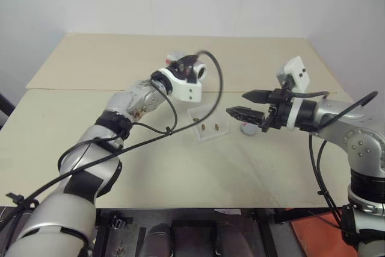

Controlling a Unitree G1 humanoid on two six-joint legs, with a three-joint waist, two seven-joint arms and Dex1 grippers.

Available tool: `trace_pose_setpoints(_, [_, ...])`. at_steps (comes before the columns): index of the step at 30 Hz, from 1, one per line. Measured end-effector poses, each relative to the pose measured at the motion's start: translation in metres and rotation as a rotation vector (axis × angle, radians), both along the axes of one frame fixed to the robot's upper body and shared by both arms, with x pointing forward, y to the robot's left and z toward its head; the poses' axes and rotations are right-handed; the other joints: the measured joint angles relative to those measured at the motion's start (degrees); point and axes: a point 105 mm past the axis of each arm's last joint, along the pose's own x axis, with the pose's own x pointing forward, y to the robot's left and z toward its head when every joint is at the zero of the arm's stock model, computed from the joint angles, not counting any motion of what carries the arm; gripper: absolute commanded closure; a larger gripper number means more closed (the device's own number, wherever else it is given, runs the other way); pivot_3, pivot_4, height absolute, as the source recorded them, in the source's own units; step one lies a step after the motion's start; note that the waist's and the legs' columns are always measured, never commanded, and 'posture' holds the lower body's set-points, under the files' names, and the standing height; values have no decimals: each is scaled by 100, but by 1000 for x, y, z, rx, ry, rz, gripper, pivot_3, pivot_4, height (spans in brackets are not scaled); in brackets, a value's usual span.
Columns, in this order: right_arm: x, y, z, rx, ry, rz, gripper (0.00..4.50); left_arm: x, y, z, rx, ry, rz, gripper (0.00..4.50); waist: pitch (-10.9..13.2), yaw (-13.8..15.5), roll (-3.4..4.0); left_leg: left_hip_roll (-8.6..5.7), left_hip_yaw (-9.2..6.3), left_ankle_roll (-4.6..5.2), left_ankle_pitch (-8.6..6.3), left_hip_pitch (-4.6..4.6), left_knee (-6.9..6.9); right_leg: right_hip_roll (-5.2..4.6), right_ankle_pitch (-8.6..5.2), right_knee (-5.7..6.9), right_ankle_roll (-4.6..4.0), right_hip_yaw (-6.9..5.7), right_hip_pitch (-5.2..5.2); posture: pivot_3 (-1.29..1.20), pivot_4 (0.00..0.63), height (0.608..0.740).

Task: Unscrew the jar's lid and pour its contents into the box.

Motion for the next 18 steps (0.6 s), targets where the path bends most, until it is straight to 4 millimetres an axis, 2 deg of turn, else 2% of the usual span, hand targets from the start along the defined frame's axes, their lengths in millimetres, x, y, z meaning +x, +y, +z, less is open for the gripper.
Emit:
trace_pose_setpoints(1, [0,1,0,1,-1,7,25,1,8,3,-165,91,12,2472,0,2,0,0,-2,2,-1,-3,6,-1,1,2,1,-1,0,0,150,740])
trace_pose_setpoints(4, [1,3,3,5,-8,23,25,4,35,3,-482,281,64,2472,0,-22,0,-8,-4,4,-2,2,9,3,3,-2,6,4,5,0,150,740])
trace_pose_setpoints(7, [1,3,4,11,-10,30,25,4,64,-15,-692,482,136,2472,0,-58,0,-6,-5,3,-2,9,7,7,3,-3,7,5,10,0,150,740])
trace_pose_setpoints(9, [1,4,3,9,-7,36,25,-4,72,-29,-803,592,111,2472,0,-79,0,-5,-6,3,-2,10,7,6,4,-1,6,5,10,0,150,740])
trace_pose_setpoints(13, [1,6,-1,-2,6,50,25,-20,82,-58,-889,694,77,2472,0,-87,0,-6,-8,2,-1,9,7,5,4,-1,6,6,11,0,150,740])
trace_pose_setpoints(18, [1,8,-4,-15,12,51,25,-27,84,-72,-936,666,54,2472,0,-34,0,-8,-8,2,-1,12,7,3,6,-10,3,6,13,0,150,740])
